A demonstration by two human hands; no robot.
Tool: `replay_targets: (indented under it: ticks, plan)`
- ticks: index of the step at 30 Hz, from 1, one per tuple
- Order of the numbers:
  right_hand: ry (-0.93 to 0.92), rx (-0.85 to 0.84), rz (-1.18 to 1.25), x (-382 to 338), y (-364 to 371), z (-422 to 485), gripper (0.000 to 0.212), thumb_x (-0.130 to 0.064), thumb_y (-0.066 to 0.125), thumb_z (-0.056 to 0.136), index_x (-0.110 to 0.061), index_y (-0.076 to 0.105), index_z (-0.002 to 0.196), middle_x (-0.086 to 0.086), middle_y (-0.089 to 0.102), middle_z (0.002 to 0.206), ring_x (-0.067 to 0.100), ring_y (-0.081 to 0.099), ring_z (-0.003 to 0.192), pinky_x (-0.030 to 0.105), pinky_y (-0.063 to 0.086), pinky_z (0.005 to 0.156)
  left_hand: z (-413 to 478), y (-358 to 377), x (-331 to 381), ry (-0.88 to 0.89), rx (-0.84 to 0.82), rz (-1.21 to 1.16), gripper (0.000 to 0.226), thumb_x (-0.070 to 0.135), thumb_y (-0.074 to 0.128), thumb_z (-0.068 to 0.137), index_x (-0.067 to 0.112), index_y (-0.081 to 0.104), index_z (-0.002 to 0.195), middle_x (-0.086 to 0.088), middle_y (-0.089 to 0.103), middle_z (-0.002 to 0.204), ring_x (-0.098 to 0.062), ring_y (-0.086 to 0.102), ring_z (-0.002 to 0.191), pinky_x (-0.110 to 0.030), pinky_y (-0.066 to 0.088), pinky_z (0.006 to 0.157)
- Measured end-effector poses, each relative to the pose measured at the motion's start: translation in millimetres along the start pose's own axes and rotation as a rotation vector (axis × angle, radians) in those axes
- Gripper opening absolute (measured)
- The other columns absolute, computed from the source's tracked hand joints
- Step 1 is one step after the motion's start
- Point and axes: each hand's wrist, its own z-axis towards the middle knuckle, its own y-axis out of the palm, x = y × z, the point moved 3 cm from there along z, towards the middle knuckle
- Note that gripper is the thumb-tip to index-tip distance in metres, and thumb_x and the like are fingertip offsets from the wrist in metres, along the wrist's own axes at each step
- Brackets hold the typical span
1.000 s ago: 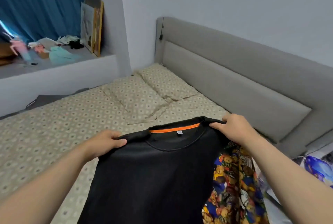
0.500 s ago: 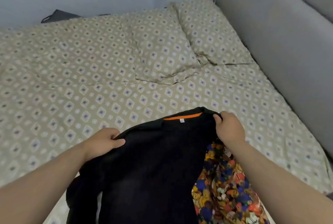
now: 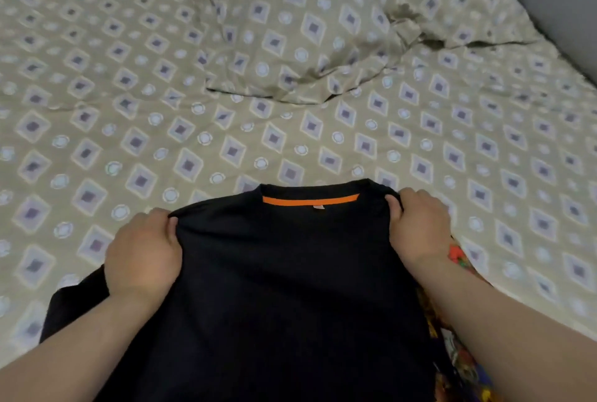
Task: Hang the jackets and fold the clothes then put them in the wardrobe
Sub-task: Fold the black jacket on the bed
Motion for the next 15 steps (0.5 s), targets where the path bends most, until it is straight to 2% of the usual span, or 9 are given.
replay_targets:
  ticks: [2,6,9,11,13,15]
  plan:
    - [-0.06,0.008,0.009,6,-2,15,0.035,-0.03,0.047,0.102,-0.012,0.048,0.073,0.01,0.048,0.071,0.032,0.046,0.067,0.043,0.037,0.063,16,-1,1,0.033,0.016,-0.001,0.03,0.026,0.04,0.102,0.013,0.046,0.075,-0.005,0.045,0.071,-0.029,0.045,0.066,-0.04,0.037,0.057]
    - [-0.172,0.037,-0.056,1,-9,68,0.036,-0.031,0.046,0.102,-0.011,0.049,0.073,0.005,0.04,0.068,0.029,0.041,0.065,0.039,0.032,0.06,59,-7,19,0.074,0.039,0.05,0.033,0.022,0.041,0.101,0.011,0.043,0.07,-0.007,0.043,0.068,-0.032,0.045,0.062,-0.042,0.037,0.055]
    - [-0.188,0.077,-0.089,-4,1,84,0.036,-0.032,0.047,0.102,-0.015,0.042,0.07,0.002,0.037,0.067,0.032,0.044,0.064,0.039,0.031,0.06,63,1,23,0.043,0.07,0.075,0.033,0.02,0.043,0.1,0.009,0.045,0.069,-0.006,0.043,0.067,-0.033,0.045,0.063,-0.044,0.039,0.056]
    - [-0.176,0.09,-0.101,-5,6,83,0.034,-0.033,0.047,0.101,-0.015,0.045,0.073,0.002,0.039,0.069,0.035,0.048,0.067,0.039,0.032,0.061,63,5,17,0.033,0.077,0.11,0.032,0.021,0.044,0.1,0.01,0.047,0.07,-0.006,0.044,0.068,-0.034,0.046,0.064,-0.044,0.041,0.057]
    - [-0.146,0.075,-0.068,2,3,78,0.028,-0.033,0.049,0.1,-0.011,0.057,0.086,0.007,0.05,0.078,0.035,0.051,0.074,0.041,0.038,0.066,65,6,16,0.057,0.087,0.151,0.029,0.021,0.046,0.1,0.009,0.051,0.073,-0.008,0.047,0.069,-0.034,0.047,0.065,-0.044,0.041,0.057]
    - [-0.151,0.037,-0.012,13,-3,61,0.028,-0.032,0.053,0.098,-0.008,0.06,0.112,0.01,0.058,0.1,0.034,0.055,0.09,0.045,0.045,0.079,65,5,19,0.085,0.109,0.206,0.025,0.017,0.052,0.098,0.003,0.058,0.079,-0.016,0.052,0.071,-0.037,0.048,0.066,-0.044,0.04,0.057]
